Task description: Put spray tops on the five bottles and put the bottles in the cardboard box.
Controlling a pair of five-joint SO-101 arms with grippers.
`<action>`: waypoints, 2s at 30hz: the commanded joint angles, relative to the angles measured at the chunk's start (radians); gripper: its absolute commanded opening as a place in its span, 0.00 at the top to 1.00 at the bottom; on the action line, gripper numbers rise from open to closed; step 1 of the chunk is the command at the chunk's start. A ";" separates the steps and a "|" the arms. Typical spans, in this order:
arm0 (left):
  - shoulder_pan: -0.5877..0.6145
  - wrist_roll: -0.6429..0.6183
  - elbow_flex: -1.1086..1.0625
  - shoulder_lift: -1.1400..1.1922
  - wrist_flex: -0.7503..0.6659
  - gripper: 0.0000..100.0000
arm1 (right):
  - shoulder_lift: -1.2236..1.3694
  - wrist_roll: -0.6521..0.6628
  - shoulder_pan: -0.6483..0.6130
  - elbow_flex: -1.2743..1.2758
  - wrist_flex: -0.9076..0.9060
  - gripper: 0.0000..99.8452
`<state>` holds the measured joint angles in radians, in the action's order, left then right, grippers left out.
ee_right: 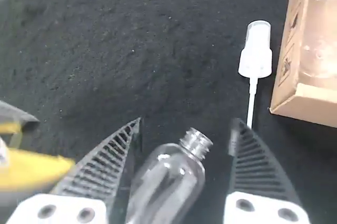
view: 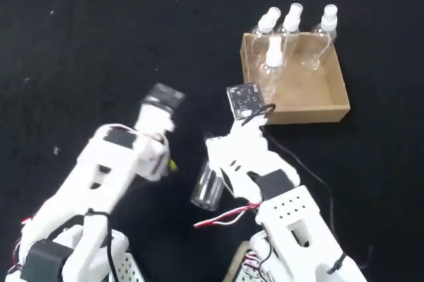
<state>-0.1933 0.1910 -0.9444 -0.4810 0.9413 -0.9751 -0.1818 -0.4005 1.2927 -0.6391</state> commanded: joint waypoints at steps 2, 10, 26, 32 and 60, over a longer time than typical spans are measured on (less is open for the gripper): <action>0.225 -0.124 0.119 -0.034 -0.005 0.76 | -0.022 -0.084 -0.034 -0.005 0.026 0.63; 0.249 -0.226 0.058 -0.034 -0.040 0.76 | -0.021 -0.149 -0.026 0.012 0.026 0.64; 0.255 -0.226 0.042 -0.034 -0.055 0.76 | 0.096 -0.071 0.080 -0.160 -0.270 0.64; 0.255 -0.226 0.042 -0.034 -0.055 0.76 | 0.248 -0.127 0.081 -0.183 -0.275 0.64; 0.363 -0.219 0.042 -0.034 -0.054 0.76 | 0.320 0.273 -0.175 -0.159 -0.150 0.97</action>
<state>0.1089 -0.0284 -0.9091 -0.4841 0.8968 -0.6513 0.0008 -0.5662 1.1807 -0.8247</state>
